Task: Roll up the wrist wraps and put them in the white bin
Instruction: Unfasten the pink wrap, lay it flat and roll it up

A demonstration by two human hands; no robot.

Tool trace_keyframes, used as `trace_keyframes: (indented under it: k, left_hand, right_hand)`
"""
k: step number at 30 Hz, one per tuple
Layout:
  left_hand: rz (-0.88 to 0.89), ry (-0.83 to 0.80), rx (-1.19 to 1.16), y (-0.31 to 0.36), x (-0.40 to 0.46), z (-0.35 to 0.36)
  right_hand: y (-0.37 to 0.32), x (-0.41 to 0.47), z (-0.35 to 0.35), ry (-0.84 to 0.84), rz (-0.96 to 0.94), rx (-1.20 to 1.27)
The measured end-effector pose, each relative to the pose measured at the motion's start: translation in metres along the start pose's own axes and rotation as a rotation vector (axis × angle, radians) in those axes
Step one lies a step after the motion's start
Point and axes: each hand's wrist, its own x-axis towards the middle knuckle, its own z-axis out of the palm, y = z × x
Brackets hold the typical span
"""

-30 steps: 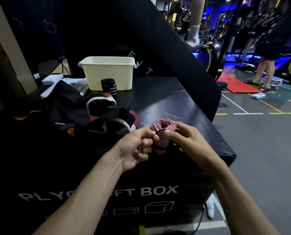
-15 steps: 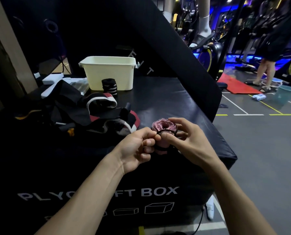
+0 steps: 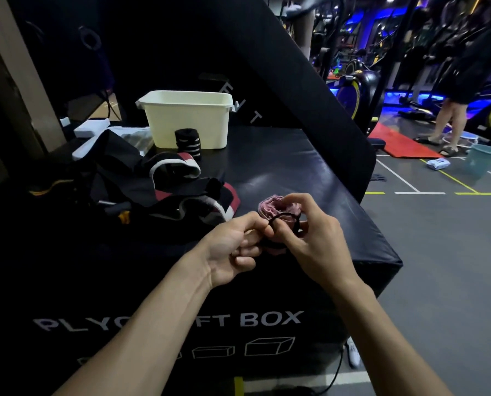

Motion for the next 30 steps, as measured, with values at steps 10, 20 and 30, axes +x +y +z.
trace_keyframes:
  k: [10,20,30]
  left_hand:
    - [0.075,0.042,0.178,0.000,0.000,0.004]
    - [0.039,0.022,0.175,0.004,0.003,0.003]
    - [0.007,-0.005,0.178,0.008,0.003,0.001]
  right_hand:
    - [0.019,0.024,-0.031,-0.342,-0.102,0.220]
    - [-0.023,0.085,-0.049,-0.718,-0.284,-0.449]
    - [-0.022,0.090,-0.047,-0.773,-0.298,-0.513]
